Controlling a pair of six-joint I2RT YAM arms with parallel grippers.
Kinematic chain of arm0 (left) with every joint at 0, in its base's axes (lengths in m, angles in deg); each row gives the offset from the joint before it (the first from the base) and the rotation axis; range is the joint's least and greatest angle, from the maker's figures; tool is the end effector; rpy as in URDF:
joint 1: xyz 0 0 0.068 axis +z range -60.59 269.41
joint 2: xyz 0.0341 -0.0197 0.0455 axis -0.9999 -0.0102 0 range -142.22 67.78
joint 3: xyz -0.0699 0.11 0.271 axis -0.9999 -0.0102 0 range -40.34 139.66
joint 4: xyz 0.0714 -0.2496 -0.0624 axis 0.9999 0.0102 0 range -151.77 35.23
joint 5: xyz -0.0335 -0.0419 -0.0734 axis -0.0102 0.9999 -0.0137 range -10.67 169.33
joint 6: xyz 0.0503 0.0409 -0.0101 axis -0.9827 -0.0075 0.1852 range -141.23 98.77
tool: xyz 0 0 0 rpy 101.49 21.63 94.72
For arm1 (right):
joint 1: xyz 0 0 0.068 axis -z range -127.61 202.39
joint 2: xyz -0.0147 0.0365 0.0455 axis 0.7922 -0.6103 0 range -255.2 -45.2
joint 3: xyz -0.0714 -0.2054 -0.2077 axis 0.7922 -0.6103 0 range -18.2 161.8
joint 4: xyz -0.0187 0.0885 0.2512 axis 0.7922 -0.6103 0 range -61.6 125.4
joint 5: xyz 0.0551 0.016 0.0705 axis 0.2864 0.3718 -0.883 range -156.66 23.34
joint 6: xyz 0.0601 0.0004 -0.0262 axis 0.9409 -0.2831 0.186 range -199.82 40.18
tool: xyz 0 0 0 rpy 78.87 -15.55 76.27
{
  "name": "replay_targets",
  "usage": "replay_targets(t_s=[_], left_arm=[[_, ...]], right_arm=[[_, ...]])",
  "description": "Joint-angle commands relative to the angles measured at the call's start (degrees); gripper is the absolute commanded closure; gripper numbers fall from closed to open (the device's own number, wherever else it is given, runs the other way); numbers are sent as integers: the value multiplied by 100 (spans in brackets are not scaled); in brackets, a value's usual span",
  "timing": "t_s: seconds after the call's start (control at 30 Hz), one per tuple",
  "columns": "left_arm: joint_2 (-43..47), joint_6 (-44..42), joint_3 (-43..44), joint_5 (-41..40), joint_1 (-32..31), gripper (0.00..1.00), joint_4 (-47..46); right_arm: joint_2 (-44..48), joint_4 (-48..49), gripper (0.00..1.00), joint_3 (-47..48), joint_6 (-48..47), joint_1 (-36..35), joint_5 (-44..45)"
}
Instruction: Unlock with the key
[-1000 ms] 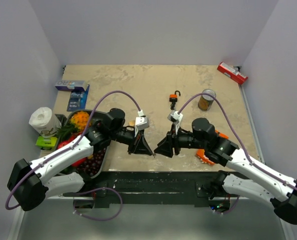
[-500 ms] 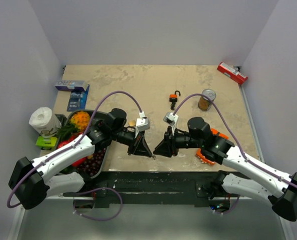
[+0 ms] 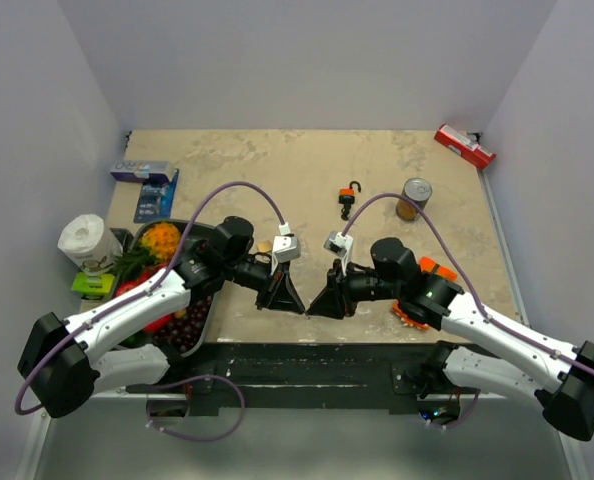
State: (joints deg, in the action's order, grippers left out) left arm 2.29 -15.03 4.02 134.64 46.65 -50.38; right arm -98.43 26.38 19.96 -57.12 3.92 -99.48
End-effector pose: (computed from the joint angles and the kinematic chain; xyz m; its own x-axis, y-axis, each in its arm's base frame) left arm 0.1484 -0.1950 0.2898 -0.4891 0.3686 -0.7905 0.8475 -0.0132 -0.5306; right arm 0.1181 0.1755 0.2928 -0.6191 -0.2099 -0.7567 -0.7785 0.2902 0.5565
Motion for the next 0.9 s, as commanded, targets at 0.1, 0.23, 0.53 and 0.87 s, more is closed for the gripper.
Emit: replay_targets(t_s=[0.1,0.23,0.53,0.87], left_arm=[[2,-75,205,112,22,100,-217],[19,-31,187,120,22,100,-270],[107,66,99,59,22,100,-454],[177,162,73,-309,22,88,-525]], right_arm=[[6,330,78,-27,33,-22,-207],[-29,374,82,-27,33,-31,-243],[-56,330,91,-45,15,-49,-304],[76,375,100,-53,77,-57,125]])
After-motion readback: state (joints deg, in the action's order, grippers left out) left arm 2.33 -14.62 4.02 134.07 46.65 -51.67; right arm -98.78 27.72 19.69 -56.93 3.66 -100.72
